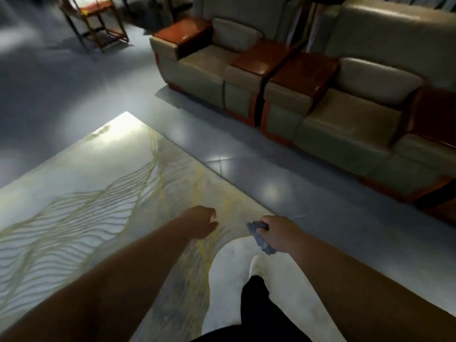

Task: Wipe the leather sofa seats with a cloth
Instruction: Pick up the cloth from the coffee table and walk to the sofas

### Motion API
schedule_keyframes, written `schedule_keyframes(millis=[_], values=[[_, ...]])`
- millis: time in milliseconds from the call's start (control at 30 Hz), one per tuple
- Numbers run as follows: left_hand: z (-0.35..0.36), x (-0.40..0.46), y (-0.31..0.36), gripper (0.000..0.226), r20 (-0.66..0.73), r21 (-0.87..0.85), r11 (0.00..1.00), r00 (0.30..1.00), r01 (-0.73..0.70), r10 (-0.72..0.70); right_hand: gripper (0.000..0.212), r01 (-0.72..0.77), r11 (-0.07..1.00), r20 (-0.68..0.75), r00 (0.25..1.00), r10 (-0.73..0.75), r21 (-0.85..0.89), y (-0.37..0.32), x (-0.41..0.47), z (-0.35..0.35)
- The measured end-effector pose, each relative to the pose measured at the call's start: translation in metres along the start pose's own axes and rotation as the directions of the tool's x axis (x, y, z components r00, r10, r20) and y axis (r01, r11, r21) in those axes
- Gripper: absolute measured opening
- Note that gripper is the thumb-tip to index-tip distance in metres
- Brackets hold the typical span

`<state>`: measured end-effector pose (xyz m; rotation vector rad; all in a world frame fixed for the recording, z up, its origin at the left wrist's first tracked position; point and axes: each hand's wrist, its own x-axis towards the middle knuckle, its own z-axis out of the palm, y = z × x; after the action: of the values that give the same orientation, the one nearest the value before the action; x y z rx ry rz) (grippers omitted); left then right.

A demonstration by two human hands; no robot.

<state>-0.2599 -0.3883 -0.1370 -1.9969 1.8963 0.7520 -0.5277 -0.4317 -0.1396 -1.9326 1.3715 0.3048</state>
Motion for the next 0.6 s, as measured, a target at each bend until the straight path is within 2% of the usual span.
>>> schedule_keyframes(millis=[300,467,600], values=[[-0.054,0.065,-0.058,0.046,0.027,-0.149,0.962,0.973,0.23,-0.229,0.027,0.161,0.976,0.129,0.981,-0.142,-0.147,-0.064,0.132,-0.073],[-0.08,0.098,-0.079,0.041,0.049,-0.223,0.923,0.949,0.314,-0.311,0.025,0.146,0.984,0.199,0.972,-0.124,-0.1,-0.083,0.203,-0.113],[-0.096,0.117,-0.098,0.043,0.065,-0.274,0.892,0.933,0.359,-0.355,0.027,0.152,0.982,0.203,0.971,-0.127,-0.115,-0.103,0.249,-0.139]])
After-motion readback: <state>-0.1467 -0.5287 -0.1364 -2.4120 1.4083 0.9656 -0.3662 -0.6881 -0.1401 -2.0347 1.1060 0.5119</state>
